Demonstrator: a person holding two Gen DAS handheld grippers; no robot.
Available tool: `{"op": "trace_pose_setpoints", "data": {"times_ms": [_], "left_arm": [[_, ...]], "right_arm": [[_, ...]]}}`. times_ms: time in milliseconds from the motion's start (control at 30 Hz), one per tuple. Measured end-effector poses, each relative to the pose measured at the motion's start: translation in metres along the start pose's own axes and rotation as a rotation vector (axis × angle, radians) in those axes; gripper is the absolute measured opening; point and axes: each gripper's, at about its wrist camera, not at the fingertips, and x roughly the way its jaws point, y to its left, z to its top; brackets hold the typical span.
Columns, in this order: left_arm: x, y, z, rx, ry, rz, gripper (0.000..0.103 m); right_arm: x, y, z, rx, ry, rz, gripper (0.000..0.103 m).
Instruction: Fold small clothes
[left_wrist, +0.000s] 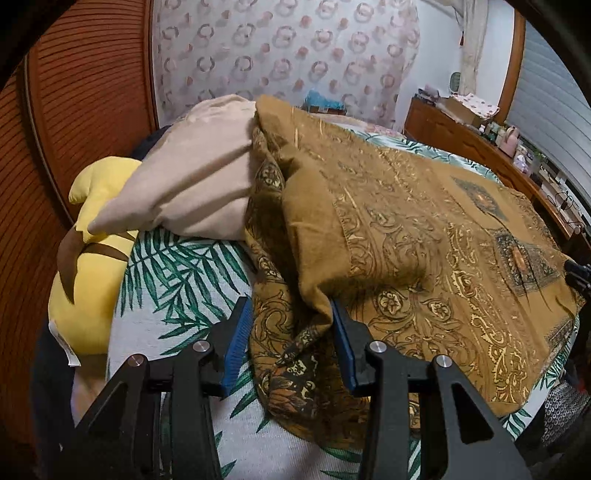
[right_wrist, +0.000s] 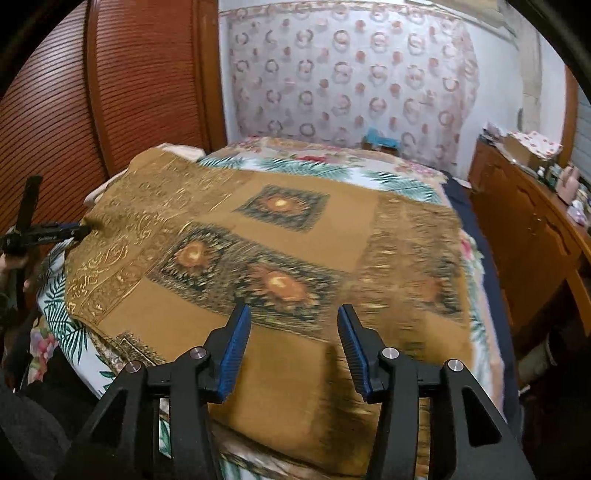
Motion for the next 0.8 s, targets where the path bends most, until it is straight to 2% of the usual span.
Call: {"op": "trace_pose_setpoints", "data": {"times_ms": [267, 633, 667, 800], "left_arm": [[0.000, 0.003, -0.001, -0.007, -0.011, 0.000, 0.044], [0.000, 0.002, -0.002, 0.006, -0.022, 0.009, 0.043], [0.000, 0.001, -0.002, 0.009, -0.021, 0.006, 0.041], [-0.001, -0.004, -0.003, 0.038, -0.022, -0.045, 0.016]], "right_arm": [[0.036, 0.017, 0.002, -0.035, 0.038, 0.014, 0.051], [0.049, 0.023, -0.005, -0.022, 0.045, 0.001, 0.053], [0.048, 0.024, -0.006, -0.021, 0.041, 0.003, 0.054], [0.047, 0.026, -0.010, -0.026, 0.033, 0.004, 0.058]]}}
